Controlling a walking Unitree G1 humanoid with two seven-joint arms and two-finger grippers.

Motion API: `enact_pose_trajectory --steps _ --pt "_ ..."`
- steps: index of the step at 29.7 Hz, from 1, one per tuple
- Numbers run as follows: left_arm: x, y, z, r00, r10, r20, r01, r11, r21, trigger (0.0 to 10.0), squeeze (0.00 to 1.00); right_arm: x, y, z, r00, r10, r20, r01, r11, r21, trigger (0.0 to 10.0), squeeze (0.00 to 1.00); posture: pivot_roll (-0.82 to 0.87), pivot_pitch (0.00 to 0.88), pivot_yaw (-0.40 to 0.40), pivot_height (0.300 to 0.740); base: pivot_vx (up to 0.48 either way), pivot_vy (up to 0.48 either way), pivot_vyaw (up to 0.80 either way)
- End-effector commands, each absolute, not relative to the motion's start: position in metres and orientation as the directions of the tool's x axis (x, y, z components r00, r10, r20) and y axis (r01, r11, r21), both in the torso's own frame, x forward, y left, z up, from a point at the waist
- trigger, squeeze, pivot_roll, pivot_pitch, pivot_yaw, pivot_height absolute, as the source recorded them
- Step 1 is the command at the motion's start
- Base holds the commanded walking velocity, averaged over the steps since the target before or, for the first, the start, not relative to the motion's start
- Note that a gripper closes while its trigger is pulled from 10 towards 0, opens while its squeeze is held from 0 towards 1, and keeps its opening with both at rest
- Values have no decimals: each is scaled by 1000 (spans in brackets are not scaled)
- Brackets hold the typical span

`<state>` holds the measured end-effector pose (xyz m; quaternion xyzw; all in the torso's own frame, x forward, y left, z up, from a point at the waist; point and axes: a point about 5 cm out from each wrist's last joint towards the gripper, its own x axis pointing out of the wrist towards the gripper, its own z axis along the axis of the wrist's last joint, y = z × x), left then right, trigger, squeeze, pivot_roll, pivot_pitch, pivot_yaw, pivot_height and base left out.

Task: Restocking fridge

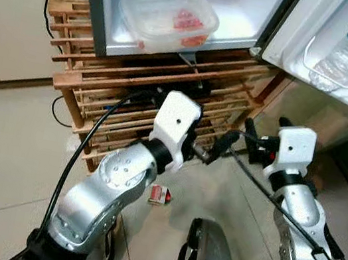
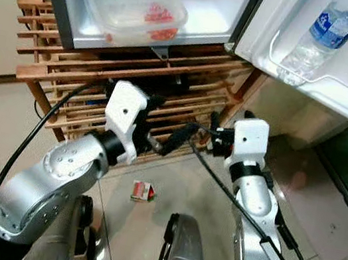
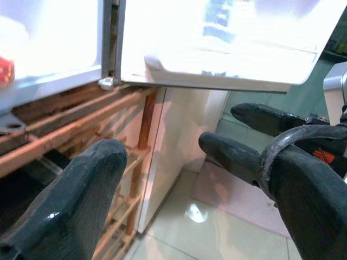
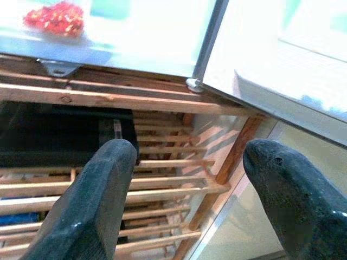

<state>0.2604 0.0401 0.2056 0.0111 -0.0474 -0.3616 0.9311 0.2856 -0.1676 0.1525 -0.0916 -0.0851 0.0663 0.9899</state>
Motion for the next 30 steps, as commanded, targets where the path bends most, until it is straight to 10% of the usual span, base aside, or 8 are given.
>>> enact_pose_trajectory --steps 1,13,30 --pt "263 41 217 749 -651 124 648 759 66 10000 0 282 -176 142 987 119 112 -95 976 -197 10000 0 61 207 -111 619 0 0 0" --pt "262 35 190 638 -760 -122 770 635 71 10000 0 293 -164 146 980 143 139 -118 978 -173 10000 0 64 213 -106 619 0 0 0" --pt "251 54 217 617 -787 -18 787 617 26 10000 0 296 -171 137 987 108 123 -84 979 -184 10000 0 75 223 -106 619 0 0 0"
